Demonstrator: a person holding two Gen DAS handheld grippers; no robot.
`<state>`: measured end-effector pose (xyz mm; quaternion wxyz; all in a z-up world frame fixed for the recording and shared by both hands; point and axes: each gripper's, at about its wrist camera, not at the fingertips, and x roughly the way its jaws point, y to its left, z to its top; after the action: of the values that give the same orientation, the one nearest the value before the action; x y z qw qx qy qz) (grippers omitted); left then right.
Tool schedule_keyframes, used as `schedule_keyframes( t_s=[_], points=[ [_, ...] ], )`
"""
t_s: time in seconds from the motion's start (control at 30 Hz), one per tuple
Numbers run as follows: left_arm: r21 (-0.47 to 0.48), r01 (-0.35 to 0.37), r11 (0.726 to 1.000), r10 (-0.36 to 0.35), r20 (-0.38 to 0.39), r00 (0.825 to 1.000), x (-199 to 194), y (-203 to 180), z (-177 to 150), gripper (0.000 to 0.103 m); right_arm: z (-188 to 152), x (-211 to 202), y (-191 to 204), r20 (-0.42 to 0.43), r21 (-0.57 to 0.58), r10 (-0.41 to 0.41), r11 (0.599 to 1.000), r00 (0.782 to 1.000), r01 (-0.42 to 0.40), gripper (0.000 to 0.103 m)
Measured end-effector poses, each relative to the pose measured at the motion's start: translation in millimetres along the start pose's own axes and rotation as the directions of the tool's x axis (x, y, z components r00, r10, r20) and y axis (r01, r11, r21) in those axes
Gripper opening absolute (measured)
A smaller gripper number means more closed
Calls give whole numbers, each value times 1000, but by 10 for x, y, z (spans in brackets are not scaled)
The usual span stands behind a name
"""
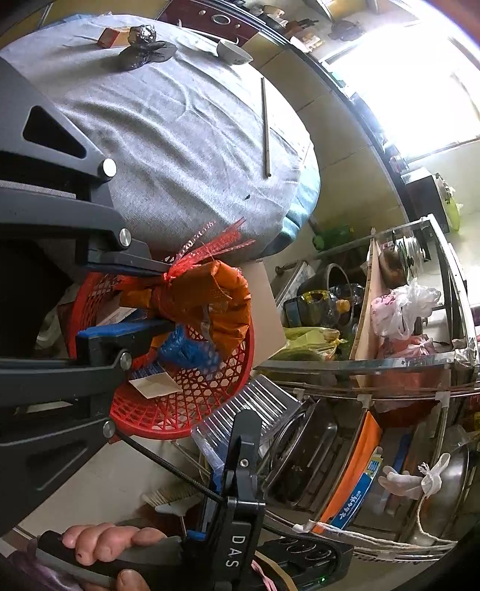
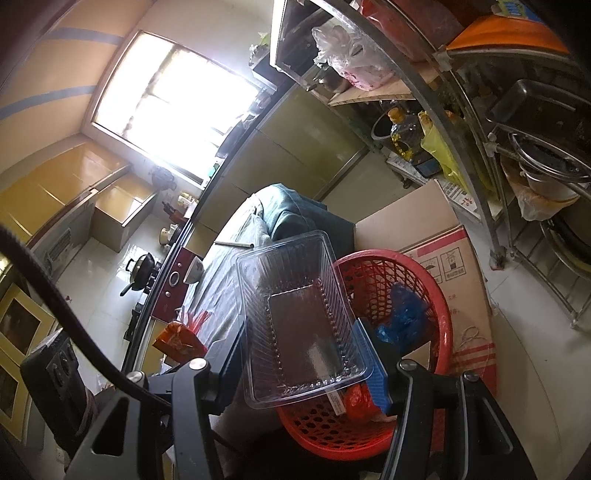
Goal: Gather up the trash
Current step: 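Lower the orange bag and clear tray into the red basket, opening both grippers, then move both grippers back over the table toward the black bag and medicine box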
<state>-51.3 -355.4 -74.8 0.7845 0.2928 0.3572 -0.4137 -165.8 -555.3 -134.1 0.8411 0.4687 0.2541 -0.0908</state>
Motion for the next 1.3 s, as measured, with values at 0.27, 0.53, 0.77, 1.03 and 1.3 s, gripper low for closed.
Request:
schedule_keyframes(
  t_s=[0.27,0.53,0.77,1.03,1.3],
  points=[
    [-22,-12,1000,12,-3,1000,14,24,-5,24,-6,49,-9,-11,7,-5,1000,1000,5,61],
    [-38,-27,999,27,-1,1000,15,49,11,27,-18,120,-5,-26,17,-17,1000,1000,17,64],
    [-42,-56,998,57,5,998,-19,79,6,48,-24,124,-27,-31,43,-11,999,999,12,67],
    [-71,-84,994,85,13,996,-71,196,-15,54,-36,126,18,-34,35,-14,999,999,15,67],
    [-110,-129,986,130,3,992,-134,396,-157,63,-35,137,93,-42,19,-13,1000,999,14,67]
  ],
)
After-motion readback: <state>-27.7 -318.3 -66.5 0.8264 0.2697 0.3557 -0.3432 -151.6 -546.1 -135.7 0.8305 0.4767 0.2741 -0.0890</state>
